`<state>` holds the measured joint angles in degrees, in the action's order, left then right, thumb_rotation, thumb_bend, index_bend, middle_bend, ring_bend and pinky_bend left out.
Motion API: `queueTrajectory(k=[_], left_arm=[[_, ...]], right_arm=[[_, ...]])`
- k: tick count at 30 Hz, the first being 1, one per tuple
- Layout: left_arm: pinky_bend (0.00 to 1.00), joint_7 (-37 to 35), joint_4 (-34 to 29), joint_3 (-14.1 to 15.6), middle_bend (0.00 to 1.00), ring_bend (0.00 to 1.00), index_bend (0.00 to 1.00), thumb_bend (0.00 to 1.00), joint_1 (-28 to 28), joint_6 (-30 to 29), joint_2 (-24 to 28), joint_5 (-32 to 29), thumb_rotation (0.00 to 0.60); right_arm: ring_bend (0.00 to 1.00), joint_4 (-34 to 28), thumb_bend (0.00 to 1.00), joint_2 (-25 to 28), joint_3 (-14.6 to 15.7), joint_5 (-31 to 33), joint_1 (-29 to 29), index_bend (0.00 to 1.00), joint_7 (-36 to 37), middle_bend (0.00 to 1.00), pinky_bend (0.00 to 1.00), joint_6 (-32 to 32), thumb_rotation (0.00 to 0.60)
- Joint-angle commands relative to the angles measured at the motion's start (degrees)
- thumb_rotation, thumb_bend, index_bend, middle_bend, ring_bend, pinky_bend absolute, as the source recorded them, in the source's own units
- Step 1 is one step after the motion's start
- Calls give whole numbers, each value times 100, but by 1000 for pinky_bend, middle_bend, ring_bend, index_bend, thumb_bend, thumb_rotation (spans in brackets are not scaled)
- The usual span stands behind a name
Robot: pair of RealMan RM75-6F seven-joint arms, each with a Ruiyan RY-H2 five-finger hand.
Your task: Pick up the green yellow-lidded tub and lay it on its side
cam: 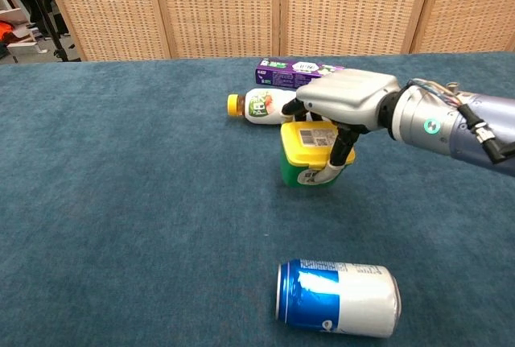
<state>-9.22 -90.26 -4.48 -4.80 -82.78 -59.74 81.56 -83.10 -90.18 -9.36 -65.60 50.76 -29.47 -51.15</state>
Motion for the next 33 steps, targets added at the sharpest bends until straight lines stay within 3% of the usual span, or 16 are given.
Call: queueTrajectory(k=[1, 10, 22, 28, 31, 33], left_arm=[[0, 24, -4, 11, 0, 0, 0, 0, -4, -2, -8, 22, 600], [0, 260, -70, 74, 0, 0, 0, 0, 9, -77, -74, 143, 600], [0, 504, -110, 120, 0, 0, 0, 0, 29, -154, -153, 221, 600], [0, 539, -105, 123, 0, 0, 0, 0, 25, -153, -176, 220, 600], [0, 557, -107, 122, 0, 0, 0, 0, 22, -152, -182, 219, 600], [0, 562, -108, 124, 0, 0, 0, 0, 20, -147, -185, 217, 600]], right_arm=[[491, -208, 460, 489, 90, -134, -163, 506, 53, 573, 154, -108, 600], [491, -734, 476, 1872, 601, 4, -641, 506, 2, 573, 154, 9, 600], [491, -702, 484, 2091, 896, -65, -989, 506, 592, 554, 154, 183, 600], [402, -575, 430, 1997, 948, -180, -1066, 497, 931, 373, 154, 296, 600], [306, -466, 376, 1937, 973, -279, -1111, 430, 1075, 278, 154, 306, 600], [183, -403, 271, 1912, 1006, -350, -1135, 346, 1103, 168, 145, 311, 600]])
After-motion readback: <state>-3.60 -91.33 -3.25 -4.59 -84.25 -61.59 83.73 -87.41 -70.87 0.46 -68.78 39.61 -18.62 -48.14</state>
